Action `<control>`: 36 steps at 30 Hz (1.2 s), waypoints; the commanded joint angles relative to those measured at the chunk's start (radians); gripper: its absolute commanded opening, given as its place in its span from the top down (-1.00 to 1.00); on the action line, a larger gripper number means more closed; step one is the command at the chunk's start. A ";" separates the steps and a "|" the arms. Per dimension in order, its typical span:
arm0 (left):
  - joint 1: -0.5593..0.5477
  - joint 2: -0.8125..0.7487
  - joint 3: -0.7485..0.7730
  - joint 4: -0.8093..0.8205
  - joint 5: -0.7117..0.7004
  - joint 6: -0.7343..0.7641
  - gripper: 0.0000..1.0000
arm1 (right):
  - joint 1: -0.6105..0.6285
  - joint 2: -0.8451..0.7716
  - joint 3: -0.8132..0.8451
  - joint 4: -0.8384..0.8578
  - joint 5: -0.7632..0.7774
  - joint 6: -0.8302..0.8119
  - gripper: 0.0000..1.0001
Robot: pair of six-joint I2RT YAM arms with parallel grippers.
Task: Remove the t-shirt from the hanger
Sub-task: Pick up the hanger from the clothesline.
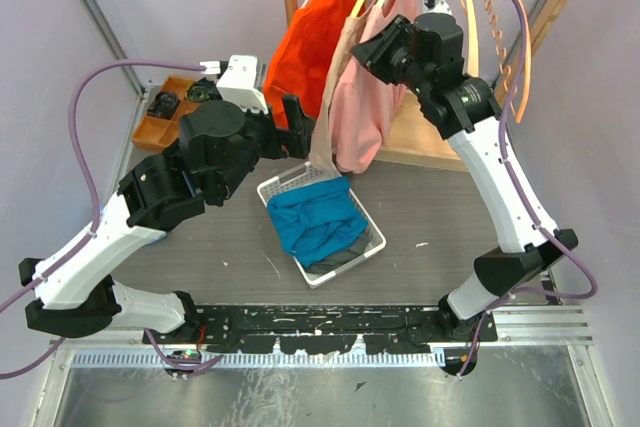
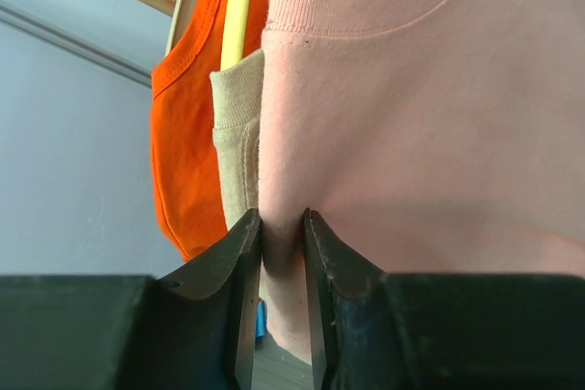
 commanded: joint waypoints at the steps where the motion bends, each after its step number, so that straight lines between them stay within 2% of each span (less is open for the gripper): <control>1: 0.006 0.006 0.022 0.055 0.015 0.008 -0.96 | 0.004 -0.085 -0.029 -0.001 0.061 -0.014 0.70; 5: 0.007 0.022 0.027 0.065 0.036 0.006 -0.97 | 0.003 -0.142 -0.075 0.024 0.077 -0.033 0.78; 10: 0.006 0.036 0.034 0.074 0.056 -0.007 -0.97 | -0.006 -0.286 -0.258 0.196 0.061 -0.036 0.97; 15: 0.006 0.044 0.036 0.078 0.067 -0.016 -0.97 | -0.041 -0.353 -0.356 0.297 0.030 -0.034 0.99; 24: 0.006 0.039 0.050 0.066 0.058 -0.020 -0.97 | -0.121 -0.296 -0.287 0.343 -0.057 -0.028 0.99; 36: 0.006 0.026 0.053 0.078 0.034 0.020 -0.97 | -0.162 -0.229 -0.178 0.389 -0.072 -0.089 0.99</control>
